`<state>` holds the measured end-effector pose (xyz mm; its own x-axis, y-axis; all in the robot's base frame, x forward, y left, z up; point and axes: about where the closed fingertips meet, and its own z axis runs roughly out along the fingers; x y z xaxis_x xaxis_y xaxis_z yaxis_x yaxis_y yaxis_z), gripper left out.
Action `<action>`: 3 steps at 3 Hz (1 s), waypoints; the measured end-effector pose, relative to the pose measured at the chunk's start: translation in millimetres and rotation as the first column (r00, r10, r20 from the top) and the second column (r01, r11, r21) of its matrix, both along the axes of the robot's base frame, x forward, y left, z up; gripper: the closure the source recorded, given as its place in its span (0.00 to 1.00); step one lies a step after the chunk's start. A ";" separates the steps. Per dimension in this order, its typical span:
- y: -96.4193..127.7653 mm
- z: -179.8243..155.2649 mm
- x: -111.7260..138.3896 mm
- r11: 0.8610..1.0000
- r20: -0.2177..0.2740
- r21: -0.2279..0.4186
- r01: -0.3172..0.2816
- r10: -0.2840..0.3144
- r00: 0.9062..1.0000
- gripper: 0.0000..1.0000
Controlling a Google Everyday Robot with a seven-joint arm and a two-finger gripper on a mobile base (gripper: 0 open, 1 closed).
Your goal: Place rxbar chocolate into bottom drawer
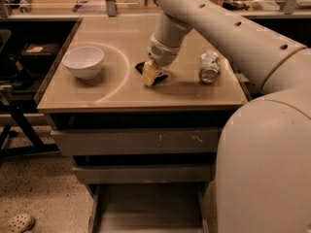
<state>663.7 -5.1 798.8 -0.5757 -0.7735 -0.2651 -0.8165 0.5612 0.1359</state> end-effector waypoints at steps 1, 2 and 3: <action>0.0 0.0 0.0 1.000 0.000 0.000 0.000 0.000 1.000 1.00; 0.0 -0.1 0.0 1.000 0.000 0.000 0.000 0.000 1.000 1.00; 0.0 8.6 0.0 1.000 0.000 0.000 0.000 0.000 1.000 1.00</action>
Offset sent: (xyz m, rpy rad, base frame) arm 0.0000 0.0000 0.0000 0.0000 0.0000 0.0000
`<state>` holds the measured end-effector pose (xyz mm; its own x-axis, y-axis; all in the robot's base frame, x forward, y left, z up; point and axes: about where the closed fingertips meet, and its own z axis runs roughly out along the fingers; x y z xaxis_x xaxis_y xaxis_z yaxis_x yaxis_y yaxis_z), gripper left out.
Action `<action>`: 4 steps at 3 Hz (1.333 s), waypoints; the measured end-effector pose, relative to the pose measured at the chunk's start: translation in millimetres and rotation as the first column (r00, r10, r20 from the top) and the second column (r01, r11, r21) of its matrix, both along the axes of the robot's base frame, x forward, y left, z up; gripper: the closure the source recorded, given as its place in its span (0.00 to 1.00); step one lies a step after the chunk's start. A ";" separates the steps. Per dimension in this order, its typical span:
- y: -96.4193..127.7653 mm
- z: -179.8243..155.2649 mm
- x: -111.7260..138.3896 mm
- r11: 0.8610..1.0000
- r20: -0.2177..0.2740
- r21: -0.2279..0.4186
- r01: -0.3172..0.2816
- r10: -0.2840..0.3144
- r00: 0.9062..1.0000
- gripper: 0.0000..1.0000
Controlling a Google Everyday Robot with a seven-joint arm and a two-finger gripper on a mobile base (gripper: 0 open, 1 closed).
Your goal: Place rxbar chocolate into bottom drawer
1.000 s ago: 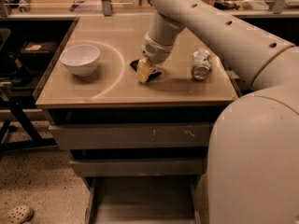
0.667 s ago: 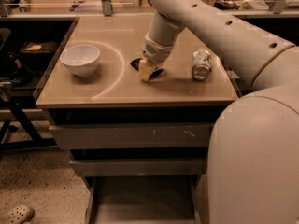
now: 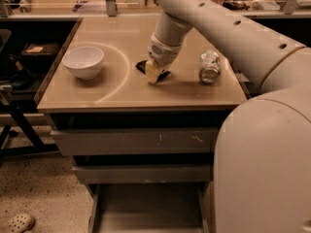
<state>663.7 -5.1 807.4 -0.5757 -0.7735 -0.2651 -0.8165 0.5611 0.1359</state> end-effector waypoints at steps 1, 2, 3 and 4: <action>0.0 9.2 0.0 1.000 0.000 0.000 0.000 0.000 1.000 1.00; 0.0 15.9 0.1 1.000 0.000 0.000 0.000 0.000 1.000 1.00; -6.8 21.9 -7.4 1.000 0.024 0.019 -0.015 0.015 1.000 1.00; -26.2 32.5 -30.1 0.994 0.092 0.098 -0.055 0.046 0.995 1.00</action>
Offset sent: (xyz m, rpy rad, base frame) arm -0.0400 -0.0319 0.0761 0.0849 -0.1800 0.1311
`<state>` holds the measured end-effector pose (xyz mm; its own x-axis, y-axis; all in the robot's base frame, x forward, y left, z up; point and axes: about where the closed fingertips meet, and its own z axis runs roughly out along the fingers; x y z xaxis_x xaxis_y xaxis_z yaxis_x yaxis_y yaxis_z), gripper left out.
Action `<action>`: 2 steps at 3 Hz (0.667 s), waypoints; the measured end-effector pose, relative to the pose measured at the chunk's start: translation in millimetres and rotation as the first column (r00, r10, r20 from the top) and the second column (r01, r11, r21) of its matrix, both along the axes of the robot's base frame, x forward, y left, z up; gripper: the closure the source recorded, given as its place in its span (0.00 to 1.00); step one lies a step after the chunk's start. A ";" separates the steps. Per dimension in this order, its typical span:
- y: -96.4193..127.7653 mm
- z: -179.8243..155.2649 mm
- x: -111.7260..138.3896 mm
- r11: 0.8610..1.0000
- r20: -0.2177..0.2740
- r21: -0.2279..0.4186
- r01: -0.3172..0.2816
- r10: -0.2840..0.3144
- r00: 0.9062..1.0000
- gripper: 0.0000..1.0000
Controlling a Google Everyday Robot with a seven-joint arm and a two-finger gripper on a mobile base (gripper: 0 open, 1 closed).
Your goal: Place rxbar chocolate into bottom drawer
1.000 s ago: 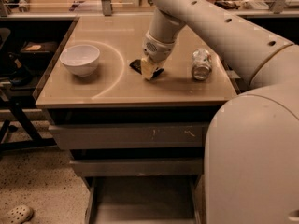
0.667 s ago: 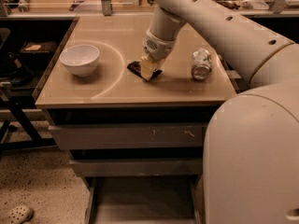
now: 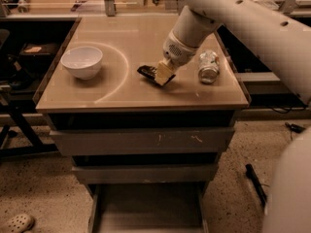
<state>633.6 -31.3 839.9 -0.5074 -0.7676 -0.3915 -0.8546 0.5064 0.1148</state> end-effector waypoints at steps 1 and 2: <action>-5.3 -2.5 -0.3 1.000 0.002 0.002 0.004 -0.004 1.000 1.00; 2.2 4.1 -16.0 1.000 0.001 0.005 -0.002 0.002 1.000 1.00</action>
Offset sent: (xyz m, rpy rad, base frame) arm -0.0412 0.0082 0.0159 0.0055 -0.0008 0.0095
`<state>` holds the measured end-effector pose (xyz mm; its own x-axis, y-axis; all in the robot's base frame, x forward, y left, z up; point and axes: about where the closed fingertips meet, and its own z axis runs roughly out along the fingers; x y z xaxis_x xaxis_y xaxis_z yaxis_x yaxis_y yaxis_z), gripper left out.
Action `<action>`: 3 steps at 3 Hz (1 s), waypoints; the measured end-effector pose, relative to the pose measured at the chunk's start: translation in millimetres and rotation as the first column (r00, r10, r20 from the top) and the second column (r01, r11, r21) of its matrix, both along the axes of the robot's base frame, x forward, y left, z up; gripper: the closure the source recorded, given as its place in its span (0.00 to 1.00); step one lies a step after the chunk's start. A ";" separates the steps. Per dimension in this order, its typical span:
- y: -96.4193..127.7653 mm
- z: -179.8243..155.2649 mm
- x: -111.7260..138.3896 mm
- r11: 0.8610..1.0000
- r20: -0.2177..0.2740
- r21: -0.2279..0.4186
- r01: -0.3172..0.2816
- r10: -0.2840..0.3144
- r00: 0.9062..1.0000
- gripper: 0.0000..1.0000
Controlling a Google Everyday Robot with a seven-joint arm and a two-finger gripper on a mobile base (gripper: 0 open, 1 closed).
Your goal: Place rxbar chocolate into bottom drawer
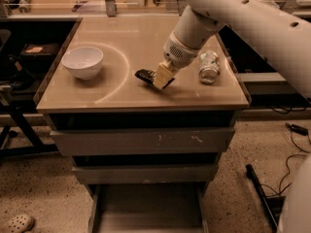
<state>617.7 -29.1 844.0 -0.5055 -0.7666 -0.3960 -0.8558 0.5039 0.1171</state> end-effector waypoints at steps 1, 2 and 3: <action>9.0 9.9 -33.9 0.999 -0.007 0.036 0.024 -0.024 1.000 1.00; 12.6 14.0 -72.3 0.996 -0.024 0.055 0.064 -0.063 0.998 1.00; 14.2 18.4 -112.6 0.996 -0.012 0.060 0.070 -0.070 0.997 1.00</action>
Offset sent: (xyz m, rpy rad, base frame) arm -0.1208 0.0129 0.0185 0.0780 0.0445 -0.1210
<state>505.1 -14.9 862.4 -0.5612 -0.7039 -0.4353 -0.8173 0.5543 0.1574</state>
